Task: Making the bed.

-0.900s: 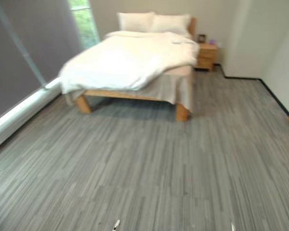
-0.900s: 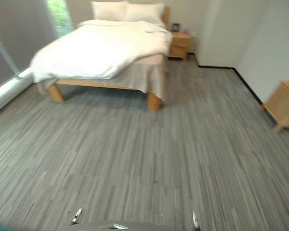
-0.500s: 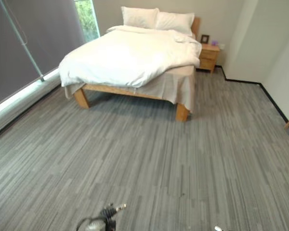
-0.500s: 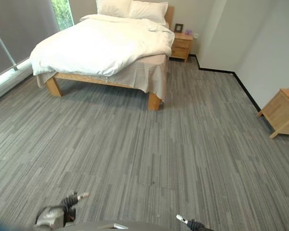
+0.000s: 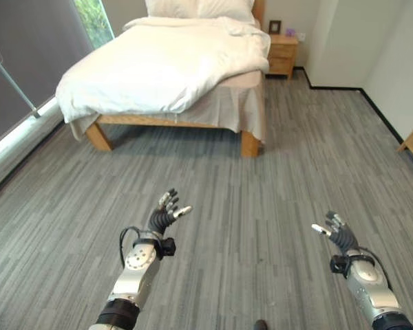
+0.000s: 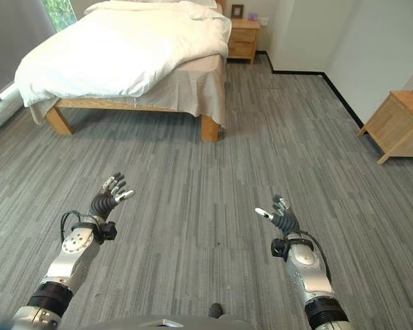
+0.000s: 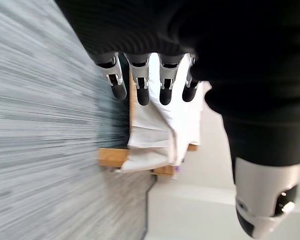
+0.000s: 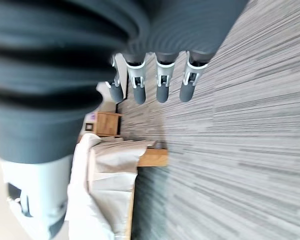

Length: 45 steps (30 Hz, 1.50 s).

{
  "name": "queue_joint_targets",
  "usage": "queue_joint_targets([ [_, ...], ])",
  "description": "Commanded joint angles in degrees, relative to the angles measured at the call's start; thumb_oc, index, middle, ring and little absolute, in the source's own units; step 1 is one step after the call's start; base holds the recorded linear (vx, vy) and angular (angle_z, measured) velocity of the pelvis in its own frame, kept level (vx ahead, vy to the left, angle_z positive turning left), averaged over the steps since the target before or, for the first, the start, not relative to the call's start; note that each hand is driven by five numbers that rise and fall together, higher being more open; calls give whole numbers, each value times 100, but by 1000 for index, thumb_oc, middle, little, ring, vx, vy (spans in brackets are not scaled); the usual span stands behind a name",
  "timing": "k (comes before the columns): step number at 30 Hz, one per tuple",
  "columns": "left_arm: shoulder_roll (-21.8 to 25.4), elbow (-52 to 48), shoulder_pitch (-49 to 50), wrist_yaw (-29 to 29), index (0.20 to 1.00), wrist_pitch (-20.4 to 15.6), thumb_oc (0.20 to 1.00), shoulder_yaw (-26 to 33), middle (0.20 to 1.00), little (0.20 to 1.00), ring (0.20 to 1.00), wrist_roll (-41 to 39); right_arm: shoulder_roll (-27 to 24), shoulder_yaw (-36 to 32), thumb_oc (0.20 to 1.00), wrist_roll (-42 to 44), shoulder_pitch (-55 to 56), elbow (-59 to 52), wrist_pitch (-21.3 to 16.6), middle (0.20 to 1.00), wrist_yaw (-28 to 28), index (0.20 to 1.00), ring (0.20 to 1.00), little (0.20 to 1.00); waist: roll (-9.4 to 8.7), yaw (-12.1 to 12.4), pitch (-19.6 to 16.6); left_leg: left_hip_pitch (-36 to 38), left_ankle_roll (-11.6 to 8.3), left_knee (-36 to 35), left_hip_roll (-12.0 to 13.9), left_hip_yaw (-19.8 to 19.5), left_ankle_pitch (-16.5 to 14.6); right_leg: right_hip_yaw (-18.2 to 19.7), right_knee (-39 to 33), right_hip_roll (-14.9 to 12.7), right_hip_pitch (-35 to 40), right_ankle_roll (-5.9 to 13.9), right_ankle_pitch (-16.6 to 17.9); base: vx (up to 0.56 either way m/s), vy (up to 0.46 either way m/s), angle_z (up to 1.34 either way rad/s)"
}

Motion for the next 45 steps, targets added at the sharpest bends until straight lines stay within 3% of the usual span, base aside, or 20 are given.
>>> queue_joint_targets([
  [1,-112,633,-276,149,1000,-159,1000,82,1000,1000,1000,-19,273,57,1000,202,-163,-12,-307,1000,-7,1000,1000,1000,-178,33,-171,-228,-362,19,149,-480,60,17,100,-451,146,548,-161,46,52,-1],
  [8,-247,787,-78,302,1000,-163,1000,177,1000,1000,1000,73,370,352,1000,-244,-388,-86,-292,1000,-128,1000,1000,1000,-126,102,64,-318,-245,19,84,-379,4,77,490,-571,-127,618,-231,32,79,-4],
  [11,-245,716,-30,343,1000,-147,1000,202,1000,1000,1000,55,364,467,1000,-279,-537,-142,-294,1000,-91,1000,1000,1000,-92,168,250,-324,-107,34,62,-314,-63,156,1695,-636,-732,801,-148,34,117,-20],
  [13,-215,633,-111,441,1000,-137,1000,201,1000,1000,1000,43,402,589,1000,-334,-743,-124,-279,1000,-140,1000,1000,1000,-14,136,534,-192,40,97,82,-285,-211,93,3287,-787,-1532,973,551,178,192,-35],
  [16,-183,577,-179,485,1000,-138,1000,183,1000,1000,1000,200,386,601,1000,-415,-889,-113,-195,1000,-111,1000,1000,1000,-4,-43,610,332,-94,19,152,-305,-317,-345,2298,-959,-2085,891,477,442,16,-11],
  [20,-283,612,-361,376,1000,-141,1000,-3,1000,1000,1000,317,288,302,1000,-465,-379,-360,-203,1000,-144,1000,1000,1000,-15,-550,592,1040,-457,19,444,-738,-614,-163,156,-549,-2303,1079,893,592,-186,15],
  [24,-397,499,-330,273,1000,-139,1000,-152,1000,1000,1000,331,286,152,1000,-401,-58,-436,-243,1000,-72,1000,1000,1000,15,-654,443,1190,-619,340,634,-906,-350,-214,324,-526,-2111,980,1050,534,-219,83],
  [25,-408,478,-301,250,1000,-117,1000,-201,1000,1000,1000,396,251,148,1000,-419,-22,-436,-237,1000,-58,1000,1000,1000,69,-657,403,1120,-739,790,735,-884,-107,-235,478,-452,-2053,857,938,564,-311,51],
  [26,-465,416,-275,221,1000,-65,1000,-321,1000,1000,1000,339,181,186,1000,-293,-38,-363,-229,1000,-64,1000,1000,1000,115,-699,346,651,-1102,2331,891,-834,1173,-288,718,-307,-1751,529,643,740,-446,19],
  [27,-471,415,-340,217,1000,-34,1000,-363,1000,1000,1000,274,167,213,1000,-114,-69,-385,-225,1000,-121,1000,1000,1000,20,-681,373,201,-1111,3235,946,-697,1512,-271,710,-310,-1498,368,541,553,-358,14],
  [29,-498,373,-395,195,1000,-14,1000,-395,1000,1000,1000,173,209,211,1000,154,-65,-429,-290,1000,-112,1000,1000,1000,-103,-615,430,-227,-1000,3992,1012,-522,1643,-279,646,-300,-1194,185,393,470,-390,44],
  [30,-525,261,-490,202,1000,-24,1000,-446,1000,1000,1000,-11,122,306,1000,218,-175,-485,-309,1000,-75,1000,1000,1000,-342,-315,611,-1135,-841,5171,882,-222,1313,-239,496,-301,-610,27,125,564,-469,17],
  [31,-523,262,-493,202,1000,-24,1000,-446,1000,1000,1000,-12,125,304,1000,218,-178,-484,-310,1000,-75,1000,1000,1000,-346,-323,602,-1161,-837,5183,878,-228,1315,-245,496,-306,-626,28,130,730,-397,-38],
  [33,-500,48,-572,154,1000,-161,1000,-391,1000,1000,1000,-114,-99,732,1000,207,-638,-496,-366,1000,295,1000,1000,1000,-469,233,669,-2264,-771,4544,682,188,917,-167,328,-326,42,98,-92,817,-100,-34],
  [35,-367,-264,-138,31,1000,-353,1000,-80,1000,1000,1000,-180,24,897,1000,816,-580,-656,-483,1000,769,1000,1000,1000,-383,667,486,-2274,-810,2096,924,511,1203,-144,261,-263,566,259,-406,815,100,-93],
  [36,-366,-268,-134,31,1000,-351,1000,-79,1000,1000,1000,-180,24,899,1000,817,-578,-655,-484,1000,769,1000,1000,1000,-397,681,490,-2233,-808,2030,909,535,1240,-129,261,-280,568,261,-402,708,202,-132],
  [37,-301,-410,141,57,1000,-413,1000,201,1000,1000,1000,-270,82,994,1000,612,-605,-596,-500,1000,805,1000,1000,1000,-249,892,327,-2088,-882,489,941,250,1465,-92,188,-230,923,350,-577,475,139,-145],
  [41,-232,-407,364,200,1000,-358,1000,564,1000,1000,1000,-221,124,882,1000,177,-505,-571,-373,1000,666,1000,1000,1000,-169,785,123,-2161,-1065,19,1099,336,1616,-34,142,-365,1436,450,-754,696,222,-75],
  [43,-261,-355,395,251,1000,-329,1000,617,1000,1000,1000,-96,257,801,1000,131,-337,-613,-295,1000,652,1000,1000,1000,-142,705,-49,-1918,-942,20,1039,750,1665,-88,284,-488,1573,550,-873,628,304,8],
  [45,-308,-352,433,209,1000,-303,1000,479,1000,1000,1000,-47,333,798,1000,60,-126,-675,-237,1000,663,1000,1000,1000,-283,803,-169,-2010,-715,401,756,738,1502,-162,977,-855,1460,739,-381,507,291,110],
])
